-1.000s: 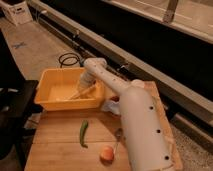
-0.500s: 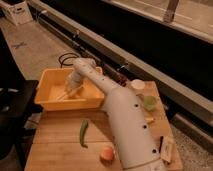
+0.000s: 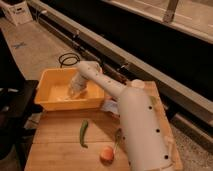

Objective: Wipe tray with brush

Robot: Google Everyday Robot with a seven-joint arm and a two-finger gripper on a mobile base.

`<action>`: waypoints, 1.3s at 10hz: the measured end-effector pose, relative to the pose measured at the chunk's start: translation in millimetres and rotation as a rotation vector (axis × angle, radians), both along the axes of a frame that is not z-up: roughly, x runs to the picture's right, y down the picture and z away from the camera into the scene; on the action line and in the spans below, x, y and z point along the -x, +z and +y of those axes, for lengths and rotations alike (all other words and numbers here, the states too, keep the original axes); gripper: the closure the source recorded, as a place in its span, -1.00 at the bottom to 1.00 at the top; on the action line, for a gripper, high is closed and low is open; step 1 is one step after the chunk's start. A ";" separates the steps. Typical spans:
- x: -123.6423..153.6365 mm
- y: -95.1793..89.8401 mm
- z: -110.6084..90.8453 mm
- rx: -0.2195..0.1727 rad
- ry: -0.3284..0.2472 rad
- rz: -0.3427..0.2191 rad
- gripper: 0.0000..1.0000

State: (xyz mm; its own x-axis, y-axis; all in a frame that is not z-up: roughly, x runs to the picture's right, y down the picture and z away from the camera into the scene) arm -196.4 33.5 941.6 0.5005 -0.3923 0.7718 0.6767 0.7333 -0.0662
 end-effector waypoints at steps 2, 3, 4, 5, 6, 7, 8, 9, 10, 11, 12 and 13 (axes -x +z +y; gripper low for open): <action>-24.7 7.4 -9.0 -0.008 0.015 0.049 0.74; -31.4 15.6 -18.4 -0.012 0.023 0.070 0.74; -32.5 25.7 -32.0 -0.021 0.028 0.076 0.74; -29.7 31.0 -40.1 -0.028 0.028 0.074 0.74; -19.1 34.1 -48.6 -0.041 0.026 0.060 0.74; -6.4 33.7 -51.7 -0.049 0.022 0.045 0.74; 8.9 31.9 -53.1 -0.055 0.016 0.025 0.74; 29.4 27.1 -48.4 -0.054 0.006 -0.006 0.74; 39.6 20.8 -39.0 -0.045 0.001 -0.033 0.74; 41.1 13.8 -29.8 -0.037 0.001 -0.048 0.74; 40.2 7.4 -21.5 -0.028 0.000 -0.058 0.74; 37.2 0.5 -13.2 -0.015 -0.004 -0.067 0.74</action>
